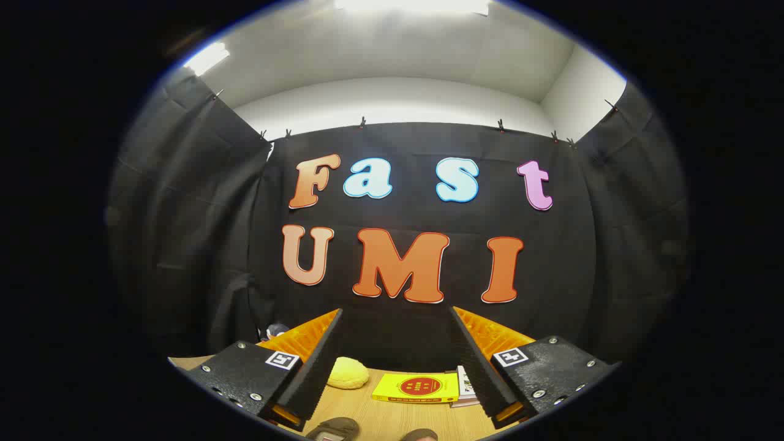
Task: Open the storage box then place both shoes into the box .Put the left shoe in first, then the right shoe, with the right side of both shoes facing outward in a uniform manner.
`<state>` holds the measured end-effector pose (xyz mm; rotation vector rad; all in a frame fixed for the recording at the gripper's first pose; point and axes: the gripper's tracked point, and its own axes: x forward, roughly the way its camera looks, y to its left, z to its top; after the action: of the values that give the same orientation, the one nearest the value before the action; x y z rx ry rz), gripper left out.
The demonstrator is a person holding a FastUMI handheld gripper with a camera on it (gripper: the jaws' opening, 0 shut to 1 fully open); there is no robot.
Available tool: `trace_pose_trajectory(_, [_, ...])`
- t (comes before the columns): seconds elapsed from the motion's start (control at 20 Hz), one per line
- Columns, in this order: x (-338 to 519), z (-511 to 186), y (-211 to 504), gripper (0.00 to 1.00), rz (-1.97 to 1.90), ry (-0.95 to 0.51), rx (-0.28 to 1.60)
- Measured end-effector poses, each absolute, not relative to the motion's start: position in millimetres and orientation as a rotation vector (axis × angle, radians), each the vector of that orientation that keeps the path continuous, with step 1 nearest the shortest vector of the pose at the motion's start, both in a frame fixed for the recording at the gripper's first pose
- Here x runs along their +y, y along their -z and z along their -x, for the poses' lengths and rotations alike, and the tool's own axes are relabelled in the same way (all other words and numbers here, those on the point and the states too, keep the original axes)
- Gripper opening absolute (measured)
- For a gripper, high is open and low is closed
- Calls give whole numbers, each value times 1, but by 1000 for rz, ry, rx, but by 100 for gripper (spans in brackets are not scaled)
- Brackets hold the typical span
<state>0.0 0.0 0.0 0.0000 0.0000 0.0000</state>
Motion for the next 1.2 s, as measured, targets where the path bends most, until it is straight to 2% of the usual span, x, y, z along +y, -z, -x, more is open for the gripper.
trace_pose_trajectory(0.8, [9, 3, 0, 100, -13, -26, 3])
trace_pose_trajectory(1.05, [41, 5, 31, 100, -77, -128, 87])
trace_pose_trajectory(1.2, [78, 7, 71, 100, -153, -225, 213])
